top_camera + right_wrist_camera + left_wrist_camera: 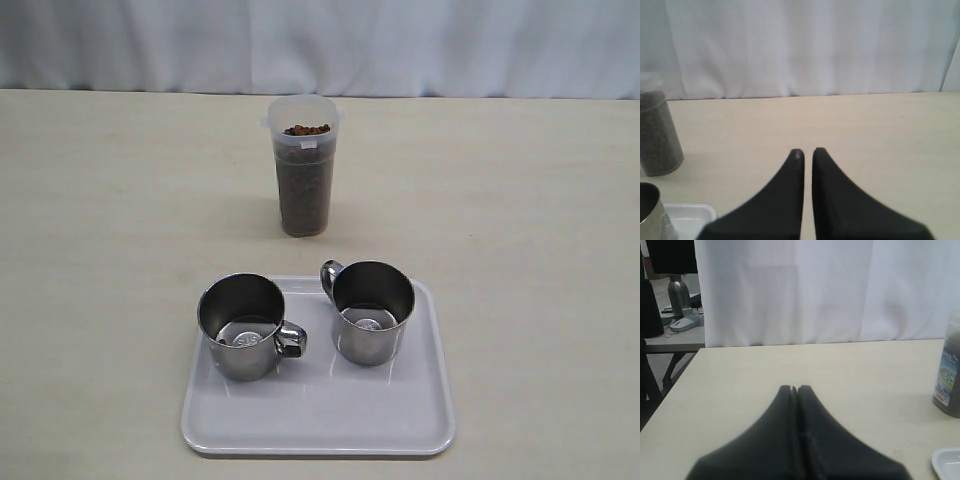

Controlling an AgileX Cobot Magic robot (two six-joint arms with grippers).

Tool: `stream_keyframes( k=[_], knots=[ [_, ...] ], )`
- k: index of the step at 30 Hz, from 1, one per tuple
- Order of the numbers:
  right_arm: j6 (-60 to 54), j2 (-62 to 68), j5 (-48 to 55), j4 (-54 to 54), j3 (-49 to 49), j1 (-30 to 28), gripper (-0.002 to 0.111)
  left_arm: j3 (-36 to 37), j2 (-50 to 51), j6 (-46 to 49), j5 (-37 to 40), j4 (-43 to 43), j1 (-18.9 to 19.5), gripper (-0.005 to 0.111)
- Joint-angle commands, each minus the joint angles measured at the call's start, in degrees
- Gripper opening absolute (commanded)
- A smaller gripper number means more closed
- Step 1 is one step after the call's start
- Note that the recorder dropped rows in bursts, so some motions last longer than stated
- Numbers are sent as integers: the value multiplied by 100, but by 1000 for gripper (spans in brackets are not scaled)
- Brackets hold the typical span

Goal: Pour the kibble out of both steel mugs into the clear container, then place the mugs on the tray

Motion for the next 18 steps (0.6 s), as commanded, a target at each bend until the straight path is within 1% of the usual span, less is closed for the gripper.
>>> stream_keyframes(
  k=[1,10,13,18],
  knots=[
    [-187,-21,145,0,18,-37,4,18,-16,14,-62,-31,-27,0],
    [-165,-21,158,-14,18,-37,4,18,-16,14,-62,-31,-27,0],
    [326,-21,147,-490,18,-37,4,18,-16,14,-62,-31,-27,0],
    [326,-21,39,-481,18,-37,4,18,-16,14,-40,-31,-27,0]
  ],
)
